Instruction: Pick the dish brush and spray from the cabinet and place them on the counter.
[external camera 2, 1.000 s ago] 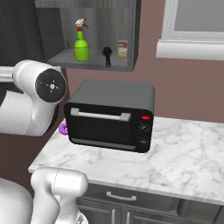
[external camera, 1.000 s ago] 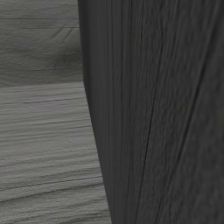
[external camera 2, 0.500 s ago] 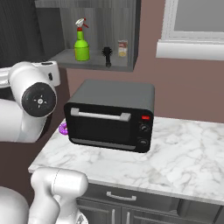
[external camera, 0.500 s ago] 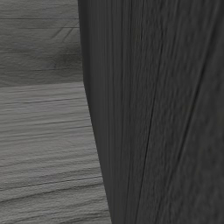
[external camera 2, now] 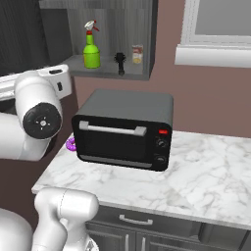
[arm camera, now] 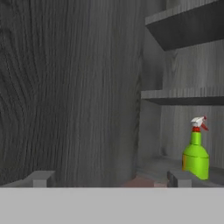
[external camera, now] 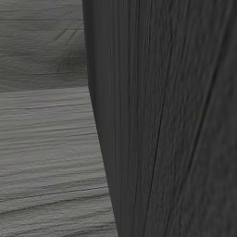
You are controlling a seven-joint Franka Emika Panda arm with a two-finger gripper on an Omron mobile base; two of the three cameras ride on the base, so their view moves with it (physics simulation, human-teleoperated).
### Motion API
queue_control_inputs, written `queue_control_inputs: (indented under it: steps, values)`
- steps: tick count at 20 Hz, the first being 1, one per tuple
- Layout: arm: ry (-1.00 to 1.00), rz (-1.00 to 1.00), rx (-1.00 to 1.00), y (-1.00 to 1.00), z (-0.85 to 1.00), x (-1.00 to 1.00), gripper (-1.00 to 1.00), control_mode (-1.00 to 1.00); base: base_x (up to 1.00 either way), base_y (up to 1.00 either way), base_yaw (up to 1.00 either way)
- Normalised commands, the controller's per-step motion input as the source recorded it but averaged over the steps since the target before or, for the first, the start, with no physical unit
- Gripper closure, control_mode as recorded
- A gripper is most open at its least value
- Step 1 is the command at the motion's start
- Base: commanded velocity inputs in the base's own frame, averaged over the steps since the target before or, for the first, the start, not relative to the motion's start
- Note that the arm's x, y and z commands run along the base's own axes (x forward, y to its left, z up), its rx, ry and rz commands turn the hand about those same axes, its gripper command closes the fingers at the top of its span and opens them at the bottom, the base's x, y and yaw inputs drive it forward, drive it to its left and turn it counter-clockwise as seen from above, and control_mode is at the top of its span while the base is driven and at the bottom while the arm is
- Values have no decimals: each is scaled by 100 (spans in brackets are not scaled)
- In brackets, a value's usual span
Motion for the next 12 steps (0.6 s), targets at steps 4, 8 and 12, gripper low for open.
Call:
queue_control_inputs:
  steps: [4,8,12]
  values:
    - [0,-2,3,-17,9,22,-100,-100,0,0,0]
    - [1,0,1,-3,5,35,-100,-100,0,0,0]
    - [0,-5,0,-9,2,26,-100,-100,0,0,0]
